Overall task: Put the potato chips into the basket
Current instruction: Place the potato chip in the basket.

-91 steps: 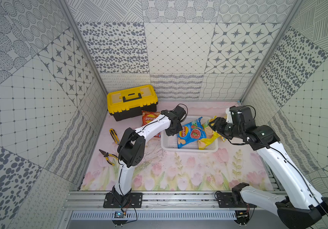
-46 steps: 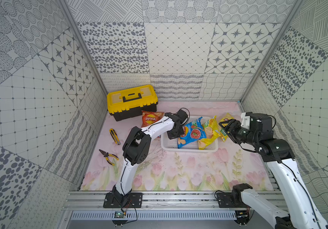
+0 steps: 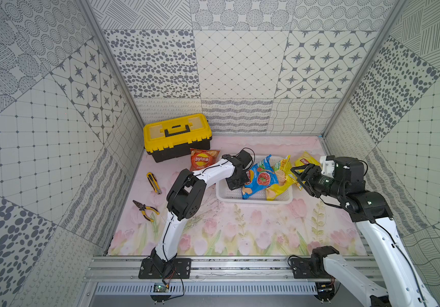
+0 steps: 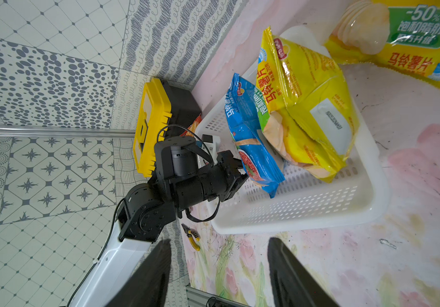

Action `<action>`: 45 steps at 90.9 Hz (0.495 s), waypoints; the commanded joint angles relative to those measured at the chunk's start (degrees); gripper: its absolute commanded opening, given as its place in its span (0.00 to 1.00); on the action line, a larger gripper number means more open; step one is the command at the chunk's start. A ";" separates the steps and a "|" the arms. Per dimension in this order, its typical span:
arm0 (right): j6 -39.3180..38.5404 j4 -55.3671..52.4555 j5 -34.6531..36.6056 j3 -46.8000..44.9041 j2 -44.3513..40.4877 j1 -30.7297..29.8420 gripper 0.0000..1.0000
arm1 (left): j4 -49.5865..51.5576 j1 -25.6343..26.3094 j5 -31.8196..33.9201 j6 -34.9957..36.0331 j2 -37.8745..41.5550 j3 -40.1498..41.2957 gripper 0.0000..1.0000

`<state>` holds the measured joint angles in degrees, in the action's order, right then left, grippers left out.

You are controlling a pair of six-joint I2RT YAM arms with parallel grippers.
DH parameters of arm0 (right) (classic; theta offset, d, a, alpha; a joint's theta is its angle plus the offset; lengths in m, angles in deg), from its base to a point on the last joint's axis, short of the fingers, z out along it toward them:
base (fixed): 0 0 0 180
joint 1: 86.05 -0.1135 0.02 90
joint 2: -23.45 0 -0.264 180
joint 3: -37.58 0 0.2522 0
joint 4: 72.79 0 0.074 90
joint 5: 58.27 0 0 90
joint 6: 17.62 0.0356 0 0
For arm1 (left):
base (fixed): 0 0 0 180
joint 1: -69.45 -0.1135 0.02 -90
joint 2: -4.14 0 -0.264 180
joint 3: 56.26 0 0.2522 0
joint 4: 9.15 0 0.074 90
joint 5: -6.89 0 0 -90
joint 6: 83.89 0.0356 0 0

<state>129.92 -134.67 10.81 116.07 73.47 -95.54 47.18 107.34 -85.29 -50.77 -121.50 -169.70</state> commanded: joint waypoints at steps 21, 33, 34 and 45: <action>1.48 3.38 -0.91 -1.45 -1.62 0.36 0.62 | -10.93 0.27 -6.50 -0.02 -1.76 0.83 0.00; 1.77 3.38 -0.82 -1.74 -2.08 0.36 0.62 | -11.91 0.20 -6.83 0.70 -2.58 -0.20 0.00; 1.74 3.38 -0.85 -1.77 -2.10 0.36 0.62 | -11.99 0.18 -6.90 0.76 -2.63 -0.27 0.00; 1.87 3.38 -0.65 -2.14 -2.55 0.36 0.62 | -12.60 0.34 -7.11 1.67 -3.16 -1.30 0.00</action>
<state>131.38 -133.49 10.24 114.52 72.00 -95.54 38.48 107.53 -90.14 -50.99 -123.78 -169.57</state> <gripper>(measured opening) 0.620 0.043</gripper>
